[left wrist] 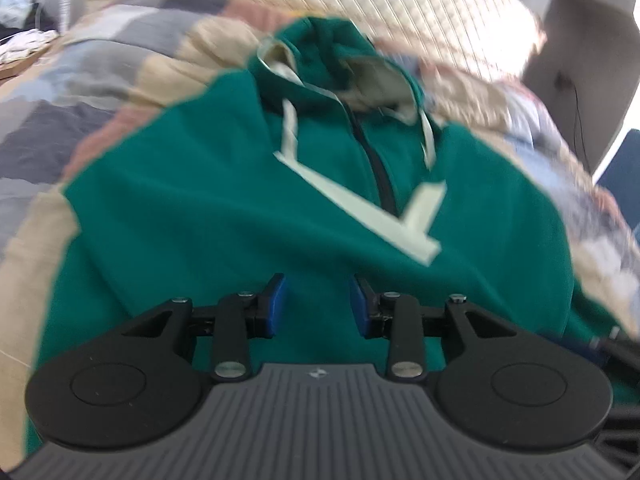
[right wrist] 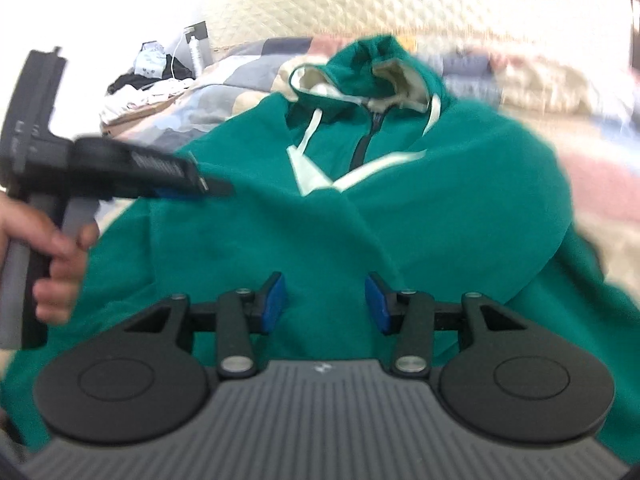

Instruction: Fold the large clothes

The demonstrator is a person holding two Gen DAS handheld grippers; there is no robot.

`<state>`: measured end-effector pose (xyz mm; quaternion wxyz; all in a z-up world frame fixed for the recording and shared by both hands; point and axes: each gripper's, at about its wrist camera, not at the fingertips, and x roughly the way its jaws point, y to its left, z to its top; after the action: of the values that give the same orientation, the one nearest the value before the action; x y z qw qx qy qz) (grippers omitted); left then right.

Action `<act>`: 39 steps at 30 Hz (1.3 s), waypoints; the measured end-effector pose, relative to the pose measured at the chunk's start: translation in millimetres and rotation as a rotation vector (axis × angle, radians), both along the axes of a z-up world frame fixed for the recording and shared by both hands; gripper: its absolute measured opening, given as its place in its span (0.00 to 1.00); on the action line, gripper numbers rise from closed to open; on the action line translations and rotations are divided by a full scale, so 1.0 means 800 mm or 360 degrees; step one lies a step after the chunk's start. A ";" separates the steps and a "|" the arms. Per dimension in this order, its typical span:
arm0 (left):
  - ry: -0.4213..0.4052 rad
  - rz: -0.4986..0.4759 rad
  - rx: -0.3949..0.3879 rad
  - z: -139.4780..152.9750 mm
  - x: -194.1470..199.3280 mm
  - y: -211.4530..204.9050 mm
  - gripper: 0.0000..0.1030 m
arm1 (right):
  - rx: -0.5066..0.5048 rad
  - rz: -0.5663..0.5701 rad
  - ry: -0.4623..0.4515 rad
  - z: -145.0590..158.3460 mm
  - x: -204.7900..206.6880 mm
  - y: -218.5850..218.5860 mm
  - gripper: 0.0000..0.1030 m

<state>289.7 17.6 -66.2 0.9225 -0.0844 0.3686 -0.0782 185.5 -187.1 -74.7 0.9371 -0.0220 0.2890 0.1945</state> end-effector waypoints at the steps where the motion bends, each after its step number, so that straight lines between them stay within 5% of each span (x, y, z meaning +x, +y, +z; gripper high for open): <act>1: 0.0026 0.0000 0.0013 -0.008 0.001 -0.006 0.38 | -0.0008 -0.0002 -0.0013 0.001 0.001 0.000 0.46; 4: 0.0084 -0.0003 0.0063 -0.027 0.005 -0.019 0.38 | 0.0050 -0.0008 0.0048 -0.004 0.009 -0.008 0.46; 12: 0.0014 0.0013 0.0153 -0.029 -0.016 -0.032 0.38 | -0.0093 0.0023 0.0104 -0.028 0.018 -0.003 0.46; 22: -0.0141 0.0028 0.0193 0.044 0.009 -0.025 0.39 | -0.0057 -0.0023 -0.0011 0.007 0.018 -0.020 0.46; 28: -0.0148 0.0004 0.0240 0.078 0.108 -0.007 0.42 | -0.0066 -0.0035 -0.0186 0.056 0.112 -0.019 0.46; 32: -0.0195 0.0016 0.0275 0.086 0.207 0.014 0.56 | -0.0108 -0.0071 -0.0312 0.072 0.213 -0.004 0.65; 39: -0.0235 0.0074 0.0553 0.059 0.375 0.051 0.59 | -0.0325 -0.0071 -0.0393 0.055 0.403 0.040 0.66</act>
<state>589.5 58.8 -19.1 0.9492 0.0735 0.3059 0.0020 507.6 -155.0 -30.6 0.9625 -0.1346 0.1903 0.1390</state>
